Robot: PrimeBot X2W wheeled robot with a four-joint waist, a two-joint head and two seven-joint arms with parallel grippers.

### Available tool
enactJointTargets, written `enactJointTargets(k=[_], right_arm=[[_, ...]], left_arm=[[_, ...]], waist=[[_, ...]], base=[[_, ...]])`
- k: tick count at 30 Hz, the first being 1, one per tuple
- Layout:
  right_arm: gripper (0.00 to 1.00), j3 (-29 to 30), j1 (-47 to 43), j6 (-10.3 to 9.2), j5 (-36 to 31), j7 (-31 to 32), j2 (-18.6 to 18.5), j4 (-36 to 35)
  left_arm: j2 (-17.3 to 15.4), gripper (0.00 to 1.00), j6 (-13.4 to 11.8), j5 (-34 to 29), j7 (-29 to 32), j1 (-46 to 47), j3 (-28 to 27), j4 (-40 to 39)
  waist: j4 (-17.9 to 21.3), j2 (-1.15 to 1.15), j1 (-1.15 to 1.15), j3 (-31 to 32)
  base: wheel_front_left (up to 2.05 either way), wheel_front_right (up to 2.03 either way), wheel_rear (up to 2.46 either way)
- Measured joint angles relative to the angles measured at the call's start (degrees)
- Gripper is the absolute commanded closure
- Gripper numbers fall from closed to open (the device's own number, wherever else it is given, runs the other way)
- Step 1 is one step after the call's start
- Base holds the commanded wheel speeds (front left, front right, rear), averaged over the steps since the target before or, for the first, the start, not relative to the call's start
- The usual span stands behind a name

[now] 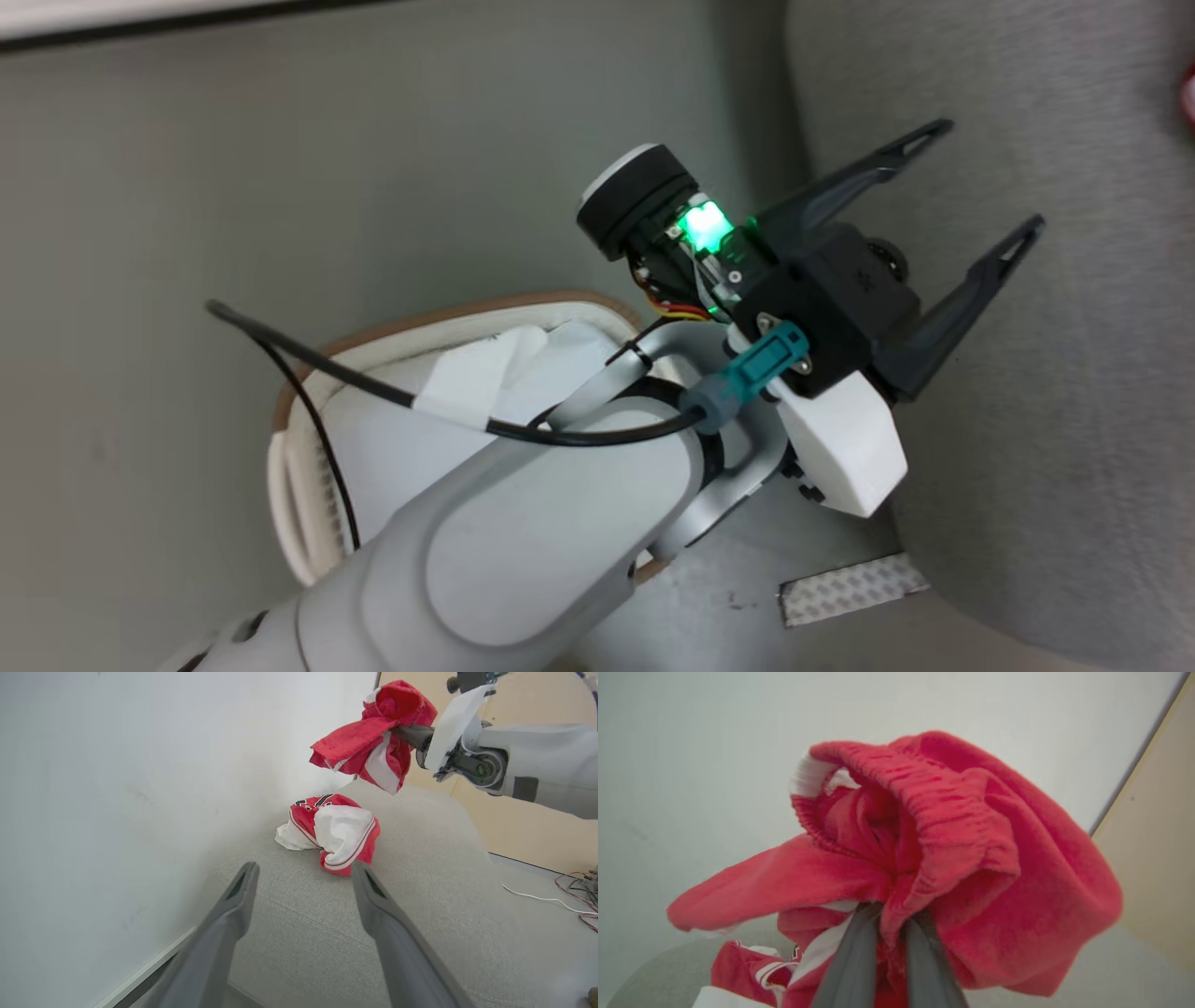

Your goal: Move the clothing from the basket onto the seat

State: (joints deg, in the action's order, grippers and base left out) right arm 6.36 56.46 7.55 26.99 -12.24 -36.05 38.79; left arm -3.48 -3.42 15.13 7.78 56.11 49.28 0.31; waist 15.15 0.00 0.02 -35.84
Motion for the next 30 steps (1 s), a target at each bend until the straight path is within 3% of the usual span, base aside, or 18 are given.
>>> enactJointTargets(k=[5,6,7,8,9,10,16,30], right_arm=[[1.0,5.1,4.2,0.01,-4.7,-1.0,2.1,12.8],[0.95,5.9,4.6,0.01,-5.9,-1.5,2.6,14.6],[0.78,6.7,5.0,0.01,-6.7,-1.8,3.3,16.2],[0.46,7.3,5.2,0.0,-7.4,-2.1,4.0,17.2],[0.05,7.8,5.4,0.01,-8.1,-2.4,4.8,18.0],[0.0,8.3,5.6,0.01,-9.2,-2.5,5.4,18.5],[0.0,8.4,3.1,0.0,-11.8,-2.8,7.3,12.9],[0.0,2.0,-20.0,0.01,-11.0,-2.8,13.5,-4.6]], left_arm=[[0.4,0.0,-1.2,0.9,-1.6,0.7,1.4,0.8],[0.4,0.0,-1.3,1.1,-1.8,0.7,1.7,1.0],[0.4,0.0,-1.6,1.2,-1.9,0.7,1.9,1.3],[0.5,0.0,-1.8,1.5,-2.3,0.6,2.2,1.6],[0.5,0.0,-2.0,1.9,-2.4,0.5,2.3,2.0],[0.5,0.0,-2.1,2.3,-2.6,0.4,2.4,2.3],[0.6,0.0,-2.7,3.2,-4.2,-0.4,2.3,4.4],[-1.3,0.0,-3.8,8.2,-8.5,-9.1,0.9,10.1]], waist=[[-4.5,-0.01,0.0,-3.7],[-5.3,-0.01,0.0,-4.2],[-5.9,-0.01,0.0,-4.7],[-6.5,-0.01,-0.01,-5.0],[-7.0,-0.01,0.0,-5.2],[-7.4,-0.01,-0.01,-5.3],[-7.5,-0.01,-0.02,-3.2],[-5.9,-0.01,-0.03,7.9]], base=[[0.0,0.0,0.0],[0.0,0.0,0.0],[0.0,0.0,0.0],[0.0,0.0,0.0],[0.0,0.0,0.0],[0.0,0.0,0.0],[0.0,0.0,0.0],[0.0,0.0,0.0]])
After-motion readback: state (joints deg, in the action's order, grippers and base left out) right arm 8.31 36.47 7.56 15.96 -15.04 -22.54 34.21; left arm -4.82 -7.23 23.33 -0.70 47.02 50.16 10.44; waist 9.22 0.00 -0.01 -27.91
